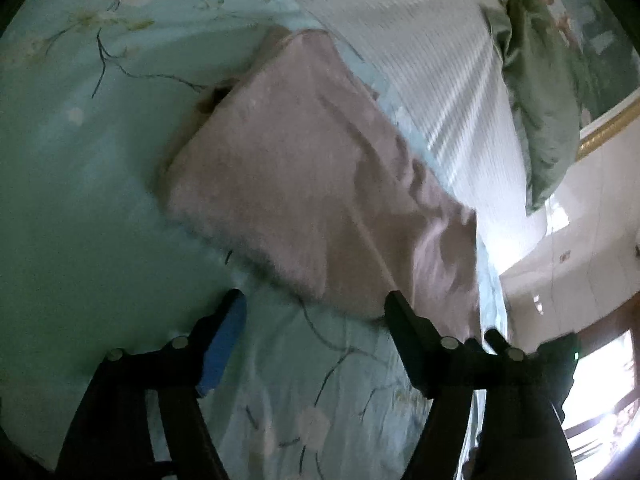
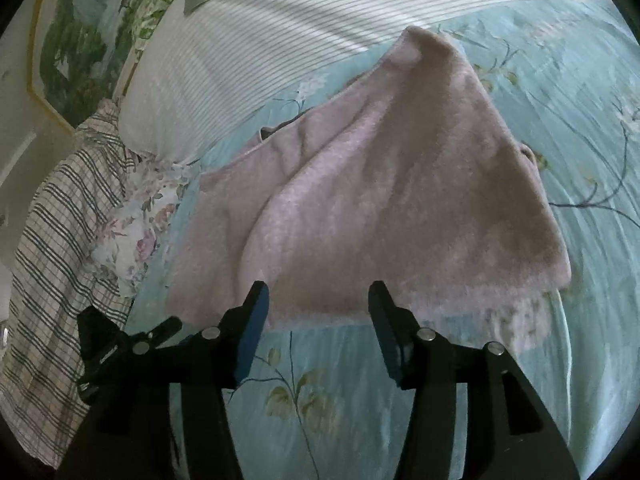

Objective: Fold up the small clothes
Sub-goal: 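Grasp the folded sweater edge with the left gripper and lift it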

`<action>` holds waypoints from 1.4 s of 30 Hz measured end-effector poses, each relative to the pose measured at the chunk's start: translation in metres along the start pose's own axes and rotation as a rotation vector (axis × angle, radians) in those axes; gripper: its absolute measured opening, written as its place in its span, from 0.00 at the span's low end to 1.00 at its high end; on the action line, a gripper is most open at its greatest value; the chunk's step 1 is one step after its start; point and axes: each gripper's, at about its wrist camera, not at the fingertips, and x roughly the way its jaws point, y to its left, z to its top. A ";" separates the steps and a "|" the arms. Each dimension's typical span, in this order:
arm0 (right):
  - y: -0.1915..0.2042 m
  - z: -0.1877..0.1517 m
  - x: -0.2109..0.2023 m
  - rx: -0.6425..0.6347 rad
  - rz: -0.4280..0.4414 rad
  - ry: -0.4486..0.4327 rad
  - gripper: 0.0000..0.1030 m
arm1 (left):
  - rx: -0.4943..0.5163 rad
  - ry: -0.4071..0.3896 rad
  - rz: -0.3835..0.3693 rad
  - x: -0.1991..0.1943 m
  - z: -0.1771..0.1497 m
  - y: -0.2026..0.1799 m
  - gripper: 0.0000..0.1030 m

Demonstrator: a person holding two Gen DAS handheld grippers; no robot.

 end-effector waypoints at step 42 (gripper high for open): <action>0.005 0.130 0.113 0.016 0.230 0.216 0.78 | 0.544 0.000 -0.014 0.096 0.002 -0.160 0.06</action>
